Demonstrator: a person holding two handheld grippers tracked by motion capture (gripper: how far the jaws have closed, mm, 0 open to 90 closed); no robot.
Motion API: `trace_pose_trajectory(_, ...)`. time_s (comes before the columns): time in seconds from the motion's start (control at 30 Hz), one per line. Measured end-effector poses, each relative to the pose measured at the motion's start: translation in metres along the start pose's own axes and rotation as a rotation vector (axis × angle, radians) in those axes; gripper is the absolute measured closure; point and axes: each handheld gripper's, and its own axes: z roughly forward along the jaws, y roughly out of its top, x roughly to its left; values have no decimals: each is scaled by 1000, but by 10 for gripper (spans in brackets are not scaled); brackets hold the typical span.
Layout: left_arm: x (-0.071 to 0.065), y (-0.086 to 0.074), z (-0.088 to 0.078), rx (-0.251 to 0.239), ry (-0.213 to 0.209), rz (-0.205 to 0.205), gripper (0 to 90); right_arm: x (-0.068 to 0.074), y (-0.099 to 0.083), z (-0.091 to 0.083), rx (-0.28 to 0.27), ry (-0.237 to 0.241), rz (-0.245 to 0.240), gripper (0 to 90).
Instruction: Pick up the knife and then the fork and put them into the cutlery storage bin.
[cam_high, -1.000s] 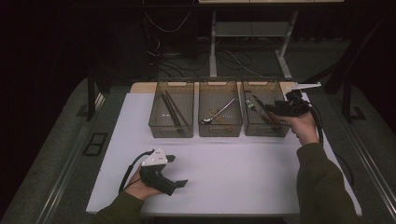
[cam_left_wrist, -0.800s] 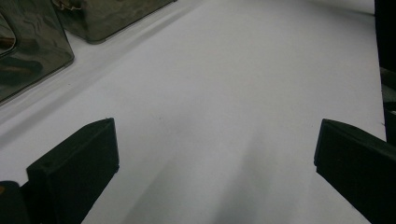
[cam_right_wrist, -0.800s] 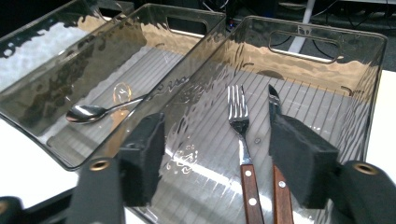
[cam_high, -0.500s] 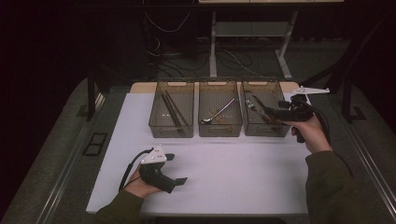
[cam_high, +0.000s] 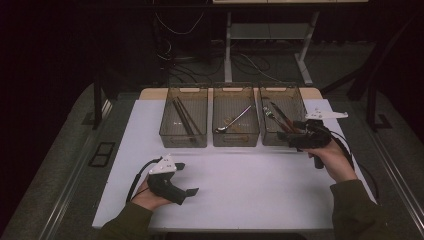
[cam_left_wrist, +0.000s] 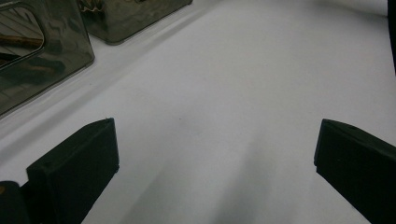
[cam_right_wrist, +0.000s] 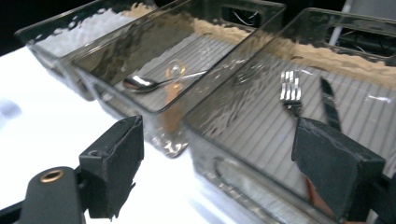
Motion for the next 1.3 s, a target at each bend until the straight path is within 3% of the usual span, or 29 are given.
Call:
trace_pose_trajectory(0.2,-1,-1,0,5,2,5,0,22,-16,-4,-4,53,-39,172)
trace_pose_trajectory(0.43,-4,0,0,9,5,6,0,40,-37,-10,12,74,-81,172)
trace_pose_trajectory(0.97,-6,1,-2,4,1,6,0,52,-83,-25,38,100,-98,172)
trace_pose_trajectory(1.3,-7,0,-3,4,2,6,0,60,-100,-33,49,121,-115,172)
